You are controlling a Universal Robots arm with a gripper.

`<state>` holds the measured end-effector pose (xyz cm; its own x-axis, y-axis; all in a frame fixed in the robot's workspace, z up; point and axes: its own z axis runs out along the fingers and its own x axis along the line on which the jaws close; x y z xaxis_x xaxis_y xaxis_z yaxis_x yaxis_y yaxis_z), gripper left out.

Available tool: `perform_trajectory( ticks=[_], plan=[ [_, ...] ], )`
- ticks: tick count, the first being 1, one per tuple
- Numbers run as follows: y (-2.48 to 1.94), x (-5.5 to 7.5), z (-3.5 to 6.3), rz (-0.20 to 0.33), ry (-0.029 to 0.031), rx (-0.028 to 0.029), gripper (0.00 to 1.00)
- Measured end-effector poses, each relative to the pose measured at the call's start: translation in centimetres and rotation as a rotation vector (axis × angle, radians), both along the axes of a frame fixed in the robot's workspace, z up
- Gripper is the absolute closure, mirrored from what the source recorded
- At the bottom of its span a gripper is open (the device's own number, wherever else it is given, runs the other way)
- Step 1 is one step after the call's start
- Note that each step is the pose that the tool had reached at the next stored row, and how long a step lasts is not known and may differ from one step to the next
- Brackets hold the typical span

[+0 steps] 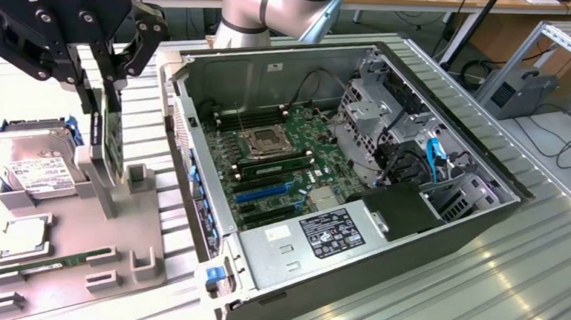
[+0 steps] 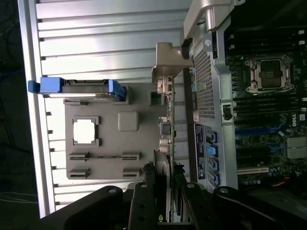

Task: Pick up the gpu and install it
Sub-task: 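Pick up the gpu and move the gpu toward the slot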

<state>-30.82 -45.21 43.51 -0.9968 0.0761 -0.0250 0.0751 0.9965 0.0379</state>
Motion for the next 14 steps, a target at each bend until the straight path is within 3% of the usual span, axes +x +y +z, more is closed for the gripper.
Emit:
perform_trajectory(
  ticks=[14],
  plan=[
    [0.00,0.00,0.50,0.000,0.0000,0.0000,0.74]
  ],
)
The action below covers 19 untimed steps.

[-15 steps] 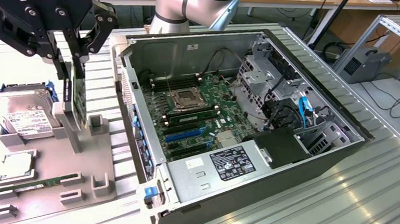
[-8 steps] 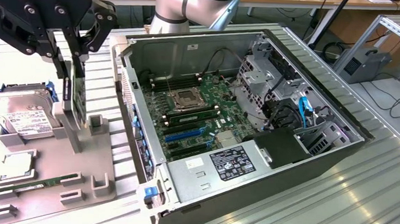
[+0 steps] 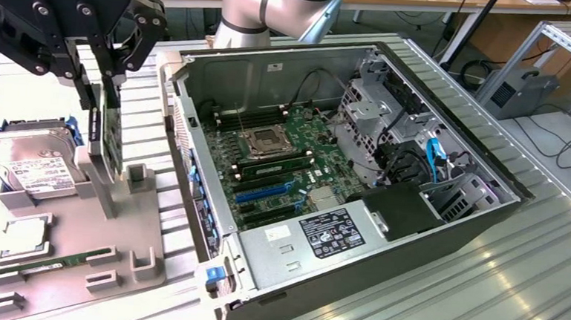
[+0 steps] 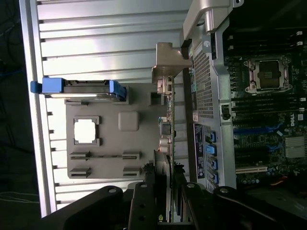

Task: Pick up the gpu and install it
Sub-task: 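Pick up the gpu and move the gpu toward the slot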

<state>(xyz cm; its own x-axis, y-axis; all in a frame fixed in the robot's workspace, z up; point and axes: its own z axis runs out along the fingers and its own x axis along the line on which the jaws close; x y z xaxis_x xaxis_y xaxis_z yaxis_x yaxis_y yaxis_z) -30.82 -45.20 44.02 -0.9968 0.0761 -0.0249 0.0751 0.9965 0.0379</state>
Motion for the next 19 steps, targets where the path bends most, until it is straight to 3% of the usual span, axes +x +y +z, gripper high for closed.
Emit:
perform_trajectory(
  ticks=[19],
  plan=[
    [0.00,0.00,0.68,0.000,-0.0001,0.0001,0.74]
  ],
)
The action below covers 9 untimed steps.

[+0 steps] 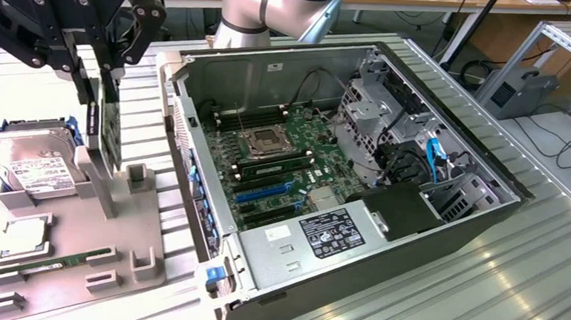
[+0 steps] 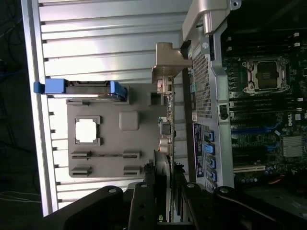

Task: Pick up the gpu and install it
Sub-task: 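Pick up the gpu and move the gpu toward the slot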

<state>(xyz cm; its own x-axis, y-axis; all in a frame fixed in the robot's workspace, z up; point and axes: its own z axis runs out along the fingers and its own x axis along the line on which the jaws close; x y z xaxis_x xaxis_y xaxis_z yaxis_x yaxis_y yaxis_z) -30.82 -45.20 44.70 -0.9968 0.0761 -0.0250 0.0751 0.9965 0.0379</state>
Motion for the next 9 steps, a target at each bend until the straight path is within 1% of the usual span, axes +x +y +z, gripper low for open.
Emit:
perform_trajectory(
  ticks=[9],
  plan=[
    [0.00,0.00,0.35,0.000,0.0000,0.0000,0.74]
  ],
)
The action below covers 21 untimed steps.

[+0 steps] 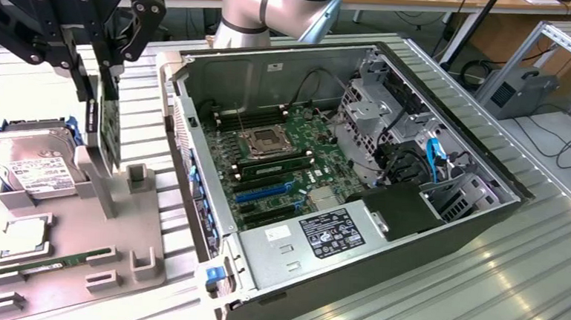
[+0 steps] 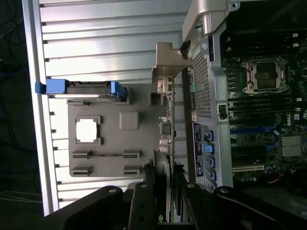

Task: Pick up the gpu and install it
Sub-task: 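Pick up the gpu and move the gpu toward the slot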

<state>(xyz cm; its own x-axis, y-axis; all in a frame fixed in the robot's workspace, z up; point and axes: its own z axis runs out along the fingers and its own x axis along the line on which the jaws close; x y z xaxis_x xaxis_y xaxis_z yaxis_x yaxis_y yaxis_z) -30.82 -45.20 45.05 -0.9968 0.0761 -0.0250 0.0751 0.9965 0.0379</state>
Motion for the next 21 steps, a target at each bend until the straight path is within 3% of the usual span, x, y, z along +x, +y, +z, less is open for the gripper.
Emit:
perform_trajectory(
  ticks=[21],
  plan=[
    [0.00,0.18,0.66,0.000,0.0001,-0.0001,0.74]
  ],
)
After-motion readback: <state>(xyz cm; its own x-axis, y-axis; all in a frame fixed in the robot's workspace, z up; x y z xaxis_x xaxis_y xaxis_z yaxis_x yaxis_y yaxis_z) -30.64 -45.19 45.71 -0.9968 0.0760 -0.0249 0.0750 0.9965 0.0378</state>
